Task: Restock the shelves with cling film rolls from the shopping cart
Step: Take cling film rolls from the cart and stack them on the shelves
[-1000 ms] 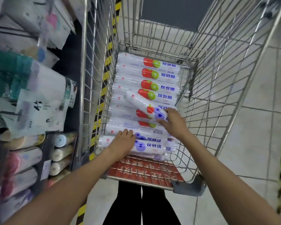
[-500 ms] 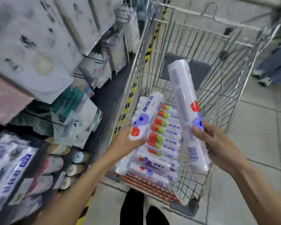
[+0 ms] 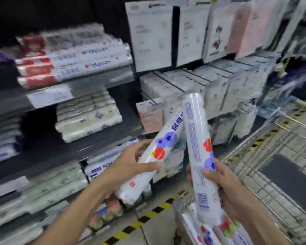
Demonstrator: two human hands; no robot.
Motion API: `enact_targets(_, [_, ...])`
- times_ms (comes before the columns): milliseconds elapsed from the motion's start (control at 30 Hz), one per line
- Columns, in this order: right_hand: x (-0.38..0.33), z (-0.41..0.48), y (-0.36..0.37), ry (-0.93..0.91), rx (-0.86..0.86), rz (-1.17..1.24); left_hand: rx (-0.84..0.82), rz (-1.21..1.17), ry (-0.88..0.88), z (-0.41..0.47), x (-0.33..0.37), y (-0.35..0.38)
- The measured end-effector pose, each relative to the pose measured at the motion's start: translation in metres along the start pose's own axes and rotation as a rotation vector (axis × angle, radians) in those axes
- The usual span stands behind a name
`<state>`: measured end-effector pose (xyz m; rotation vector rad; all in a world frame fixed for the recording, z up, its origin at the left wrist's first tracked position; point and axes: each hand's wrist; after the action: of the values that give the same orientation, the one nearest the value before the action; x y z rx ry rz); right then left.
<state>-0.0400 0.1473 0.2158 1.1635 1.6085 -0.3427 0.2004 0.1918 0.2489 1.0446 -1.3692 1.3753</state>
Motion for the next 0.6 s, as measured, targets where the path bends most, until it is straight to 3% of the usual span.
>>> enact_targets(300, [-0.038,0.053,0.152,-0.053,-0.205,-0.202,0.369,0.246,0.052,-0.103,0.042,-0.135])
enact_targets(600, [-0.07,0.108,0.293,-0.07,-0.423,-0.185,0.441,0.589,0.127,-0.151,0.091,-0.305])
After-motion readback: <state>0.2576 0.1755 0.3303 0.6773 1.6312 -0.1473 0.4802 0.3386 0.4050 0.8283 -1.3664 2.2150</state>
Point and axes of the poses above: each hand's wrist, its own z-axis towards the middle knuckle, its own y-axis out of the palm, x = y × z, and after that the axes turned 13 degrees about y, right-handed
